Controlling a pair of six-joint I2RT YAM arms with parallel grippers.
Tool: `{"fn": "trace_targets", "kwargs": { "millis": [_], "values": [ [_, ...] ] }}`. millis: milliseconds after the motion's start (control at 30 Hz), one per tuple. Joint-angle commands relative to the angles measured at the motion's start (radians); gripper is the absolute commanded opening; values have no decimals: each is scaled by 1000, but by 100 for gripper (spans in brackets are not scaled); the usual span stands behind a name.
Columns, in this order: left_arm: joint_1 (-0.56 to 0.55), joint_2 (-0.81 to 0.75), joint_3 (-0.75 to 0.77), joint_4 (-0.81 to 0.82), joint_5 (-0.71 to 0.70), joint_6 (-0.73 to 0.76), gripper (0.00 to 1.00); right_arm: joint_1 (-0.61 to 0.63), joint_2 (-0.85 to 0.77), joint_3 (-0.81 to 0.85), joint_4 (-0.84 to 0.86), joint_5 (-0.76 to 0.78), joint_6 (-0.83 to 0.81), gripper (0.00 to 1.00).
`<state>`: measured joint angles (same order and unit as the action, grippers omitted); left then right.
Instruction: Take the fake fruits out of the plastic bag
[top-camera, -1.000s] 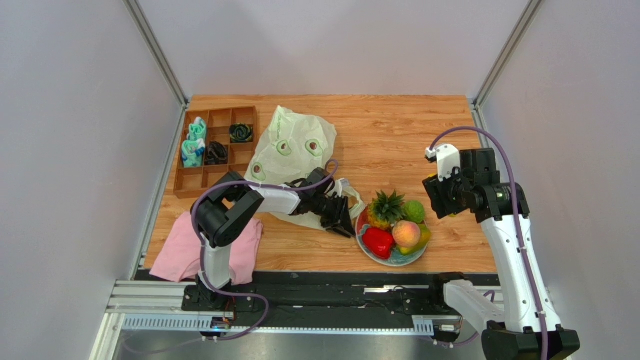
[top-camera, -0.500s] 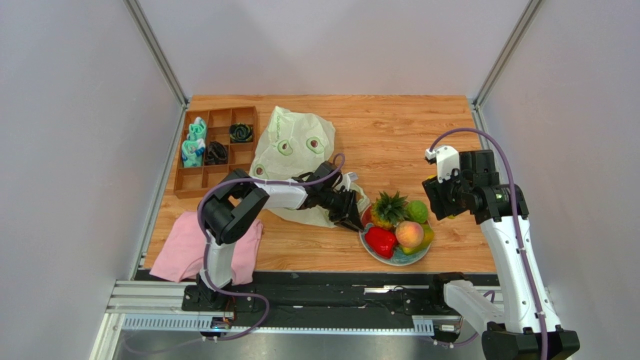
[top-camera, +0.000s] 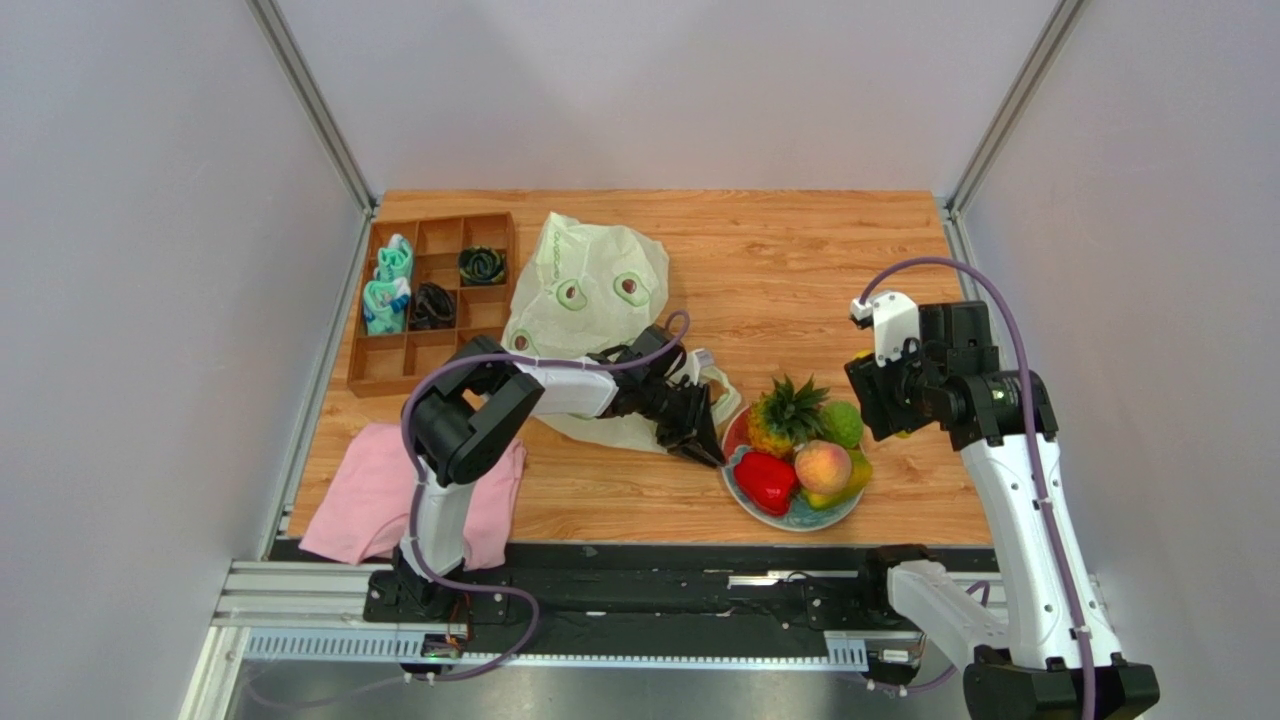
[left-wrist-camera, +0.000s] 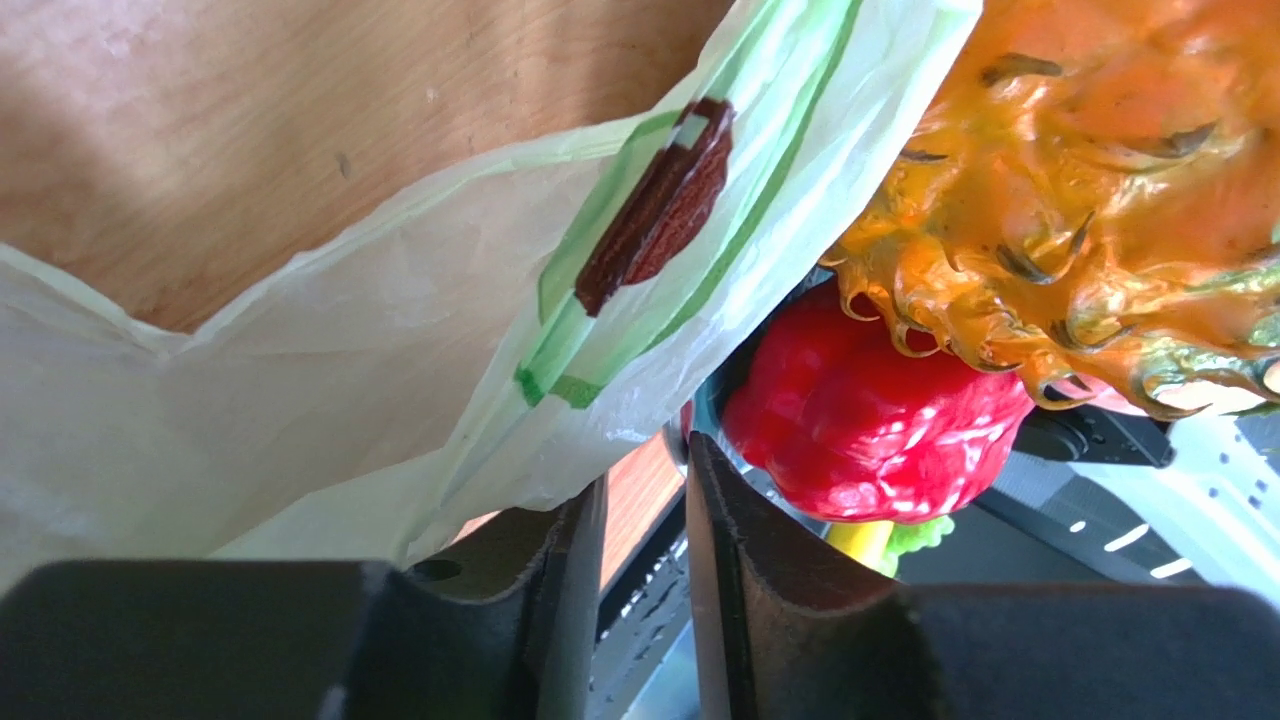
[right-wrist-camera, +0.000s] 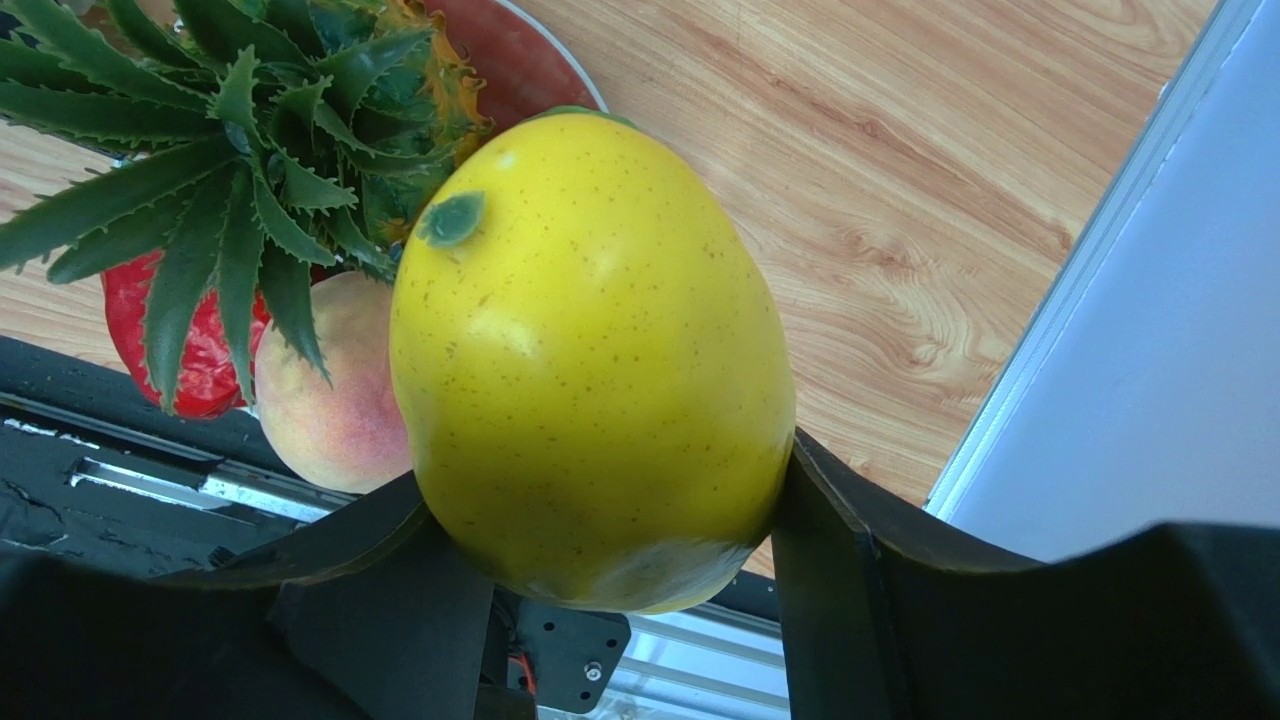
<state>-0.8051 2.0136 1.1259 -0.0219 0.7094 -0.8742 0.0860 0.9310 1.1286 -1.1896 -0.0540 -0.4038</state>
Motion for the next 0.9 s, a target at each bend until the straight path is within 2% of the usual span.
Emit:
{"fn": "trace_targets", "kwargs": {
  "millis": [0, 67, 100, 167, 567, 867],
  "values": [
    [-14, -6, 22, -41, -11, 7, 24, -5, -15, -4, 44, -10, 19, 1],
    [-13, -13, 9, -46, -19, 6, 20, -5, -15, -4, 42, -10, 20, 1],
    [-9, -19, 0, -32, -22, 1, 9, -5, -17, -3, 39, -9, 20, 2],
    [0, -45, -21, -27, -39, 1, 0, -6, -20, -1, 39, -6, 20, 2],
    [84, -180, -90, -64, -22, 53, 0, -8, -11, 17, 42, -1, 2, 2],
    [190, -246, -120, -206, -34, 182, 0, -6, 115, 36, 131, -122, -32, 1]
  ]
}}
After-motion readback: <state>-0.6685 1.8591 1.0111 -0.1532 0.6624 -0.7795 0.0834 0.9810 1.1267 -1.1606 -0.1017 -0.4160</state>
